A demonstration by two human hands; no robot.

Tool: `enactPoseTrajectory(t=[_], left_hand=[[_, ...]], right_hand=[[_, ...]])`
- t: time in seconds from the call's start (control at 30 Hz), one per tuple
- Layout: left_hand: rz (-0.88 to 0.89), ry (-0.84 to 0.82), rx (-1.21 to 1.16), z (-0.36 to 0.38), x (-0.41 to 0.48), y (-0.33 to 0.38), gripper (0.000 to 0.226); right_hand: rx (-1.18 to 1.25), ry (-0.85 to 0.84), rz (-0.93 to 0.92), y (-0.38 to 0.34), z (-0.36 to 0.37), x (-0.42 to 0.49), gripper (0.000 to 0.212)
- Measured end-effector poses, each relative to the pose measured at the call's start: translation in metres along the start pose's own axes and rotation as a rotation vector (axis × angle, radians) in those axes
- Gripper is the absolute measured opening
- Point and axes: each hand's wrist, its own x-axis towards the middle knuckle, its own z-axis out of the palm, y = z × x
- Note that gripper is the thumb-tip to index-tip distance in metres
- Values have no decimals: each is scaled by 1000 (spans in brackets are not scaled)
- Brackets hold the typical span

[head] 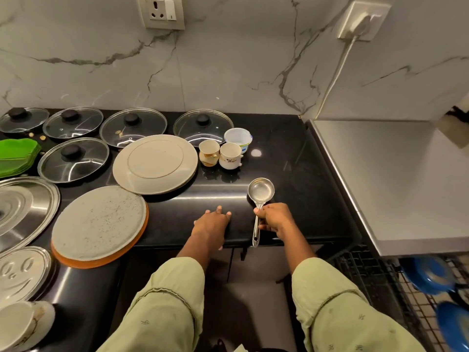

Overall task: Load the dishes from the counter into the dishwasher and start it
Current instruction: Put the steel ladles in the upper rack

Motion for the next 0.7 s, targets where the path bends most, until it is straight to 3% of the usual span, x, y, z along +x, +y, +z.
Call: enactPoseTrajectory(t=[0.2,0.3,0.43,0.7], left_hand=[[-19,51,-107,6,-14,6,87],[-15,197,-152,16,-28,22,80],[49,331,-252,30,-53,69,84],[73,383,-207,63,-116,175,90]], right_hand=[[18,-71,-83,26,-45,-38,12],[53,-67,-168,33,-73,-56,12],[65,-60,-218,46,-108,-77,6],[69,-160,-256,93,-178,-121,9]])
